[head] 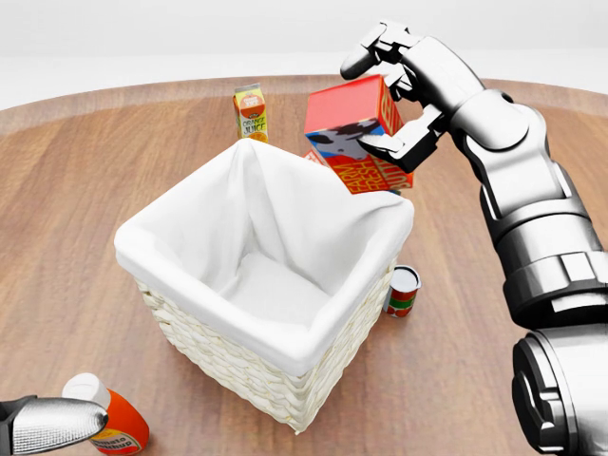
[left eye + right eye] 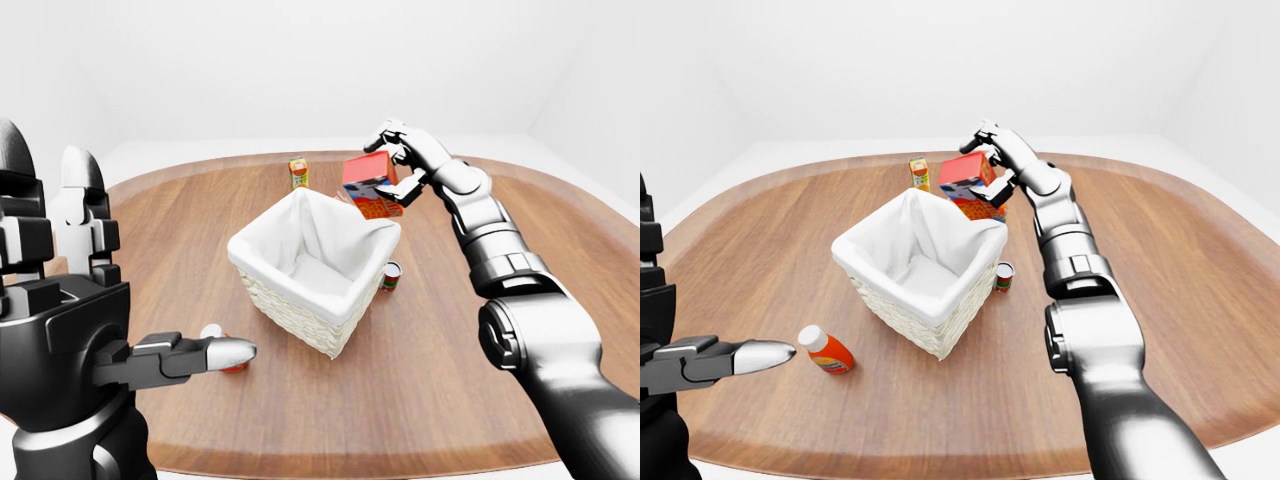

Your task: Pick up the butter and put it in the basket.

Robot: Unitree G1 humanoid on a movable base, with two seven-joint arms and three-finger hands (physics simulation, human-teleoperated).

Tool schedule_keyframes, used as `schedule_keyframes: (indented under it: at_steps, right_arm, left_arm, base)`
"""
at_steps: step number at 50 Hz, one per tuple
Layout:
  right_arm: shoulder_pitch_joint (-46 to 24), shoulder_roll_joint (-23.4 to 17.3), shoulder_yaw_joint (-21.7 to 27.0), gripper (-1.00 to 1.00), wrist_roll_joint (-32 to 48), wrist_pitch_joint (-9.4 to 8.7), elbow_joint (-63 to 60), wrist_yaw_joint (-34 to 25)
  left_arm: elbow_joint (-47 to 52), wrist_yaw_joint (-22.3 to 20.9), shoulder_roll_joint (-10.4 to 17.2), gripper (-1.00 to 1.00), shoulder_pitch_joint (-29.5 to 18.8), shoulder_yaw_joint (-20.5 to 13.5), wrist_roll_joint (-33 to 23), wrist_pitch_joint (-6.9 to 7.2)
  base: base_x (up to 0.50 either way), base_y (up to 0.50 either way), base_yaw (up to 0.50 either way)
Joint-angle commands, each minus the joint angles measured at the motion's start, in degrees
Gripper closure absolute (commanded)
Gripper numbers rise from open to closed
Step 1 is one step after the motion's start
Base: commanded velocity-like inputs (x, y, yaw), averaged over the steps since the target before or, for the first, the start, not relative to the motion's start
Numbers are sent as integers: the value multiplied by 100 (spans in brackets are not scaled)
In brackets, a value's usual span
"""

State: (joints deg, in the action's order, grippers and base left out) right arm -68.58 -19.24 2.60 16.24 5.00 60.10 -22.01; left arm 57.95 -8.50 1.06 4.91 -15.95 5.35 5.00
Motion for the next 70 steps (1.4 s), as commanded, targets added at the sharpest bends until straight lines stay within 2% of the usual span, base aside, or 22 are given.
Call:
schedule_keyframes:
  at_steps: [1, 28, 52, 70]
  right_arm:
    - [-76, 286, 183, 100, -155, 0, -390, 137]
    - [17, 998, 49, 100, -494, 0, -554, 335]
    - [-9, 1364, 98, 100, -959, 0, 160, 828]
    - [151, 1670, -10, 100, -1272, 0, 71, 983]
  left_arm:
    - [-12, -20, -13, -100, 17, -36, 12, 0]
    - [-62, -30, -36, -100, 83, -42, 16, 0]
    - [-71, -33, -32, -100, 79, -33, 8, 0]
    - [-79, -86, -74, -100, 176, -63, -3, 0]
  base:
    - [-1, 0, 0]
    - [0, 0, 0]
    - [0, 0, 0]
    - [0, 0, 0]
